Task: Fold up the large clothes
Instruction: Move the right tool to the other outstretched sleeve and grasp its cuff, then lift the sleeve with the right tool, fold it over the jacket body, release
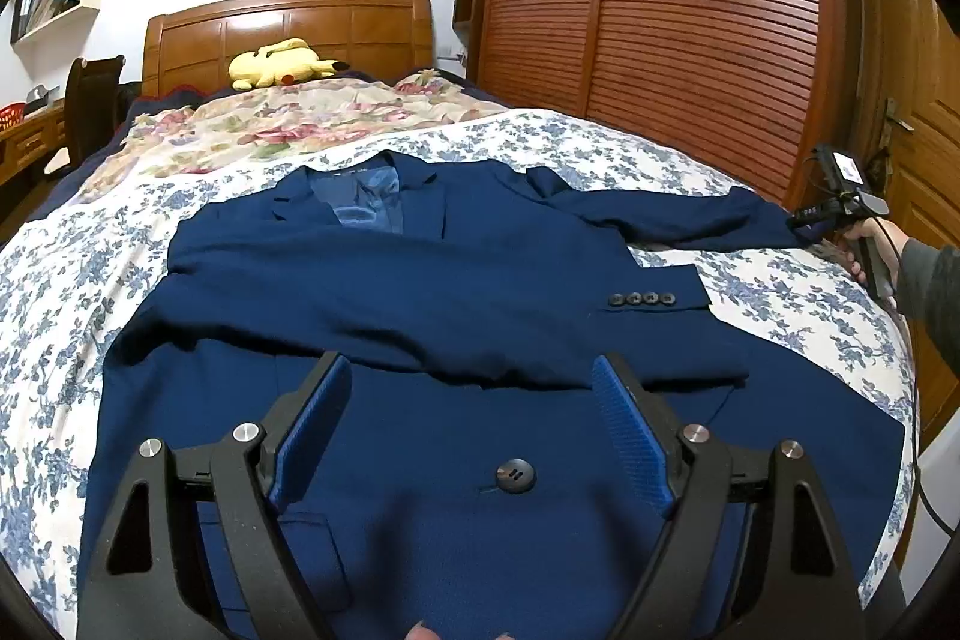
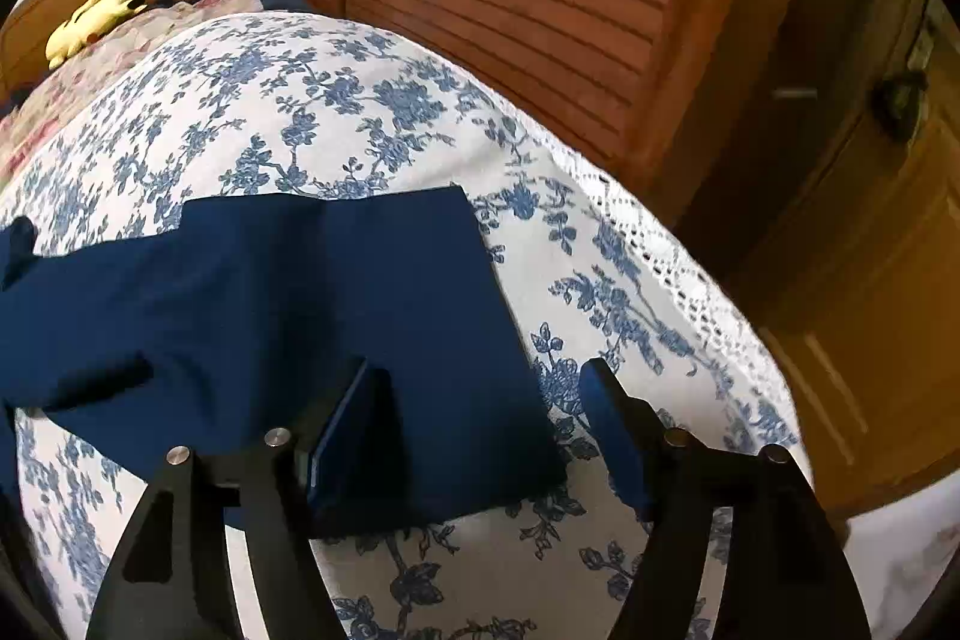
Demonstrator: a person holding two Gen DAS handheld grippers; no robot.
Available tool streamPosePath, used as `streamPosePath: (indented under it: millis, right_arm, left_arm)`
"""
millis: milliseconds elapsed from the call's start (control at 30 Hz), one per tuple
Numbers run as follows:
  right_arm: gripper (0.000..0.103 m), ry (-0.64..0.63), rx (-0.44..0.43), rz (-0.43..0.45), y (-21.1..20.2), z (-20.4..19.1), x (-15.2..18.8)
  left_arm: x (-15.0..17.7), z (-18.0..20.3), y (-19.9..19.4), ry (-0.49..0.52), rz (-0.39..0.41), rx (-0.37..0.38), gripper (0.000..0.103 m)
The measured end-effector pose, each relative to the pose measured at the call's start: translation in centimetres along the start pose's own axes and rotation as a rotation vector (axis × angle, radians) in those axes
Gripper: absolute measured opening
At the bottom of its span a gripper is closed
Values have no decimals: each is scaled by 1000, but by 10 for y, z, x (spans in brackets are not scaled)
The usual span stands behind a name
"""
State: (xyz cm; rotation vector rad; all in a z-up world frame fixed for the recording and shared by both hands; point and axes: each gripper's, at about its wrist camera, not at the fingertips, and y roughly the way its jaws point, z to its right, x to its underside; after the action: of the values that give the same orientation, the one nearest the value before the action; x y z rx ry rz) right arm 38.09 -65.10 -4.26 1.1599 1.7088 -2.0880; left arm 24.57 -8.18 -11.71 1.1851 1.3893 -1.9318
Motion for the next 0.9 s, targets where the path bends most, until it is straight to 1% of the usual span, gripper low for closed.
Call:
streamPosePath:
  millis: [100,133,167,200,233,333,400,467,633,767,900]
  right_arm:
    - [72,-25,-41,-4,0,-4,1]
    - [70,-50,-49,-6,-1,-8,3]
    - [64,-82,-44,-5,-3,-12,5]
    - [39,-116,-32,0,-3,-18,7]
    - [20,-153,-36,1,-5,-23,8]
    - [16,-209,-51,-2,-15,-37,11]
    - [16,-245,-50,29,-30,-46,11]
    - [15,-255,-70,67,-48,-52,9]
    - [15,-297,-93,179,-111,-71,9]
    - [15,-345,-107,266,-164,-90,11]
    - [14,-361,-125,355,-213,-110,15]
  left_arm:
    - [0,1,2,3,-9,-4,83]
    - [0,1,3,4,-13,-7,83]
    - [0,1,4,5,-17,-14,83]
    - [1,1,4,7,-20,-24,83]
    - [1,1,4,7,-21,-20,83]
    - [0,1,2,6,-16,-20,83]
    - [0,2,-1,15,-10,-19,83]
    - [-1,5,-5,27,-1,-3,83]
    - [-3,13,-19,53,16,33,83]
    - [-8,11,-33,57,34,35,83]
    - [-8,1,-48,59,43,25,83]
